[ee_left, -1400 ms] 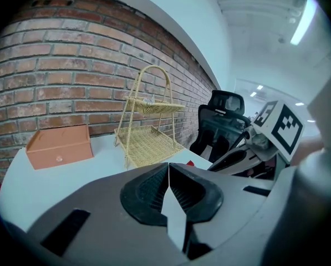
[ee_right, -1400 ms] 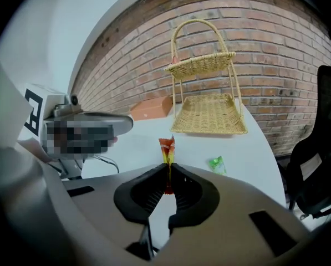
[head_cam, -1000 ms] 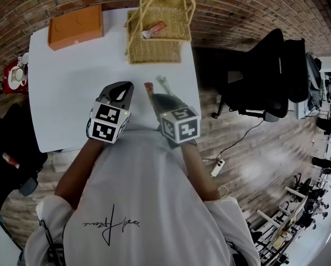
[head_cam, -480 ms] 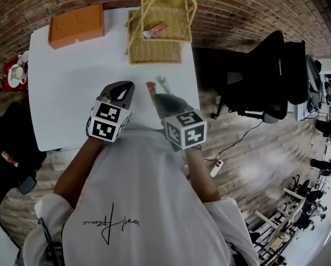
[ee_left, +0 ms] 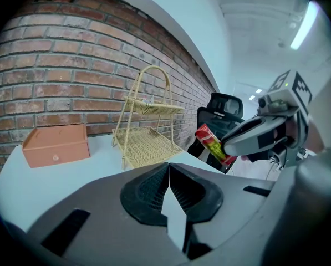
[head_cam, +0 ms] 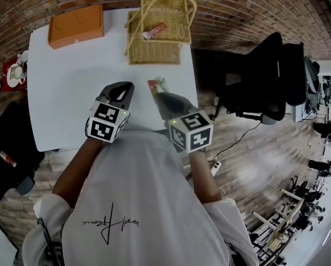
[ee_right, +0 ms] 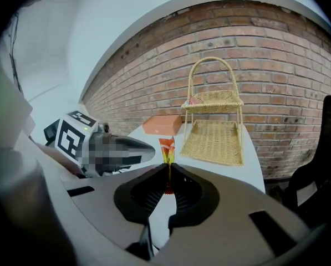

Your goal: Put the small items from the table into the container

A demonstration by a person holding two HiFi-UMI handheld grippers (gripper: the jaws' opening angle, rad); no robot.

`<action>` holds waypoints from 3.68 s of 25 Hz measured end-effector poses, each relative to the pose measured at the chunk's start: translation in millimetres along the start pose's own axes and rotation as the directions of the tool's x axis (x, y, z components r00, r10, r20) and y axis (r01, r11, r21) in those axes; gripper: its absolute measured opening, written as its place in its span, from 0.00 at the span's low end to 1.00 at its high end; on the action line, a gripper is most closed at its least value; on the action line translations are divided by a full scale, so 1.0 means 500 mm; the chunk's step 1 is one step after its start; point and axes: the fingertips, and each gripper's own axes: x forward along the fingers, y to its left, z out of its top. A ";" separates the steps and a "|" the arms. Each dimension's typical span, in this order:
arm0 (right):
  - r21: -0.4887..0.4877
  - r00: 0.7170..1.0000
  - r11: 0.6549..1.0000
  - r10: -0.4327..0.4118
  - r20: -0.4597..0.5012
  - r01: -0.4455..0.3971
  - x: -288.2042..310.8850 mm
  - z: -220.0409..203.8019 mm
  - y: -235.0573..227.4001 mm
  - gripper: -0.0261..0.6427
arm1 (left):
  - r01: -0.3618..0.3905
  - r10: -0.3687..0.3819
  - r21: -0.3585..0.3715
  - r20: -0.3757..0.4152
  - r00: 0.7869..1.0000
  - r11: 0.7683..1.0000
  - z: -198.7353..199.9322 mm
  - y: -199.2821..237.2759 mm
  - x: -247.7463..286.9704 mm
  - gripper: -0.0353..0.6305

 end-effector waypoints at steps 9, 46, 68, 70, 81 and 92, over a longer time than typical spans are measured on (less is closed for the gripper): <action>-0.016 0.999 1.000 -0.010 0.048 0.010 -0.029 0.049 -0.012 0.09 | 0.015 -0.015 -0.011 -0.010 1.000 1.000 -0.006 -0.004 0.005 0.07; -0.145 0.985 0.985 -0.067 0.157 0.090 -0.066 0.254 -0.121 0.09 | 0.000 -0.001 -0.056 -0.027 1.000 0.998 -0.016 0.017 0.009 0.07; -0.137 0.970 0.975 -0.143 0.199 0.172 -0.046 0.350 -0.223 0.09 | -0.005 -0.002 -0.146 -0.048 0.999 0.989 -0.025 0.032 0.018 0.07; -0.140 0.970 0.975 -0.143 0.195 0.172 -0.037 0.355 -0.227 0.09 | -0.007 -0.001 -0.152 -0.050 0.999 0.988 -0.027 0.036 0.019 0.07; -0.154 0.978 0.975 -0.136 0.158 0.161 0.015 0.364 -0.242 0.09 | -0.020 0.008 -0.194 -0.061 0.998 0.981 -0.038 0.054 0.019 0.07; -0.156 0.979 0.971 -0.163 0.124 0.181 0.053 0.364 -0.271 0.09 | -0.032 0.016 -0.221 -0.074 0.997 0.975 -0.046 0.066 0.024 0.07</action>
